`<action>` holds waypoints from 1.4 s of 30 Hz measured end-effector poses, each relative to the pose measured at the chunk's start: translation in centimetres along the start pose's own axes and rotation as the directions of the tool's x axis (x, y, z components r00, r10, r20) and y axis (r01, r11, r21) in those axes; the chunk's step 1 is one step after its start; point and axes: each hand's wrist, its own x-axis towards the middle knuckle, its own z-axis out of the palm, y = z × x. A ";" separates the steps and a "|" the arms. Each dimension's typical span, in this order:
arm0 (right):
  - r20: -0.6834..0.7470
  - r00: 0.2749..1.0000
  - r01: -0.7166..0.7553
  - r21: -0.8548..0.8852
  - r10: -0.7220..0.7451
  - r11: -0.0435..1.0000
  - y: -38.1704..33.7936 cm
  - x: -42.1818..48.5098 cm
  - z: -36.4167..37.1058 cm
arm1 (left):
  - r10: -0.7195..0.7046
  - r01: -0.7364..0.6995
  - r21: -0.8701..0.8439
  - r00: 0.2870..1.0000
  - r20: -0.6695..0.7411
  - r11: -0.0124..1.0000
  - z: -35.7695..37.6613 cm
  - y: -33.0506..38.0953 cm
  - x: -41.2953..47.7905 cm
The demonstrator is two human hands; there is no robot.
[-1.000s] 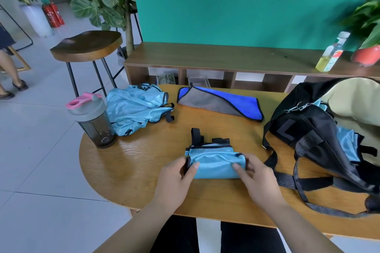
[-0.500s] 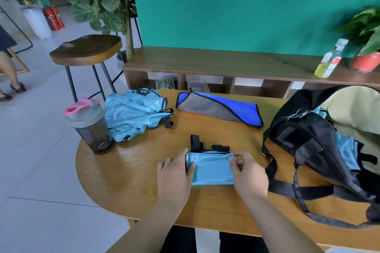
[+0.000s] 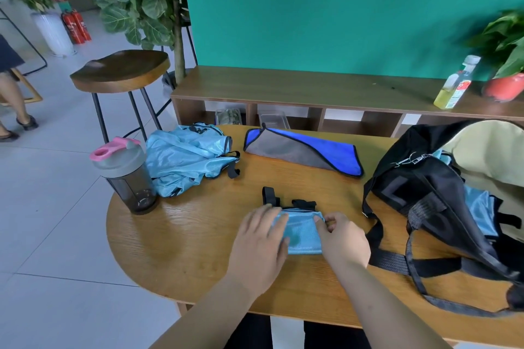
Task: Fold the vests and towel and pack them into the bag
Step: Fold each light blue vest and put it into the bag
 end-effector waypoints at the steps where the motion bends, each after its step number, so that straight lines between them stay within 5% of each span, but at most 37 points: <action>1: -0.001 1.000 -0.004 -0.004 0.004 1.000 0.0 0.0 0.0 | 0.061 -0.063 0.021 0.996 0.066 0.998 0.3 0.4 0.2; 5: -0.032 0.997 0.062 -0.094 -0.065 0.994 -0.1 -0.2 0.2 | 0.012 -0.027 0.065 0.974 0.228 0.998 1.4 1.0 0.4; 8: -0.076 0.911 0.367 -0.293 -0.405 0.883 0.0 -1.1 0.6 | -0.007 -0.013 0.085 0.971 0.237 0.996 1.8 0.9 0.4; 10: 0.082 0.810 0.567 -0.359 -0.580 0.741 -0.2 -1.4 1.2 | -0.025 0.006 0.077 0.971 0.238 0.997 1.7 0.9 0.6; 13: 0.310 0.722 0.690 -0.384 -0.619 0.614 0.0 -0.7 1.9 | -0.058 0.045 0.054 0.959 0.278 0.998 1.7 0.9 0.8; 23: 0.427 0.741 0.654 -0.289 -0.517 0.699 0.1 0.2 1.9 | -0.116 0.120 0.011 0.924 0.365 0.993 1.9 0.8 1.6; 32: 0.419 0.787 0.579 -0.250 -0.453 0.776 -0.7 0.1 2.4 | -0.036 0.025 0.028 0.884 0.467 0.999 1.1 -0.5 2.7; 42: 0.343 0.844 0.513 -0.292 -0.413 0.807 -0.1 -3.2 1.8 | 0.072 -0.105 0.062 0.914 0.399 0.993 0.7 -0.9 0.9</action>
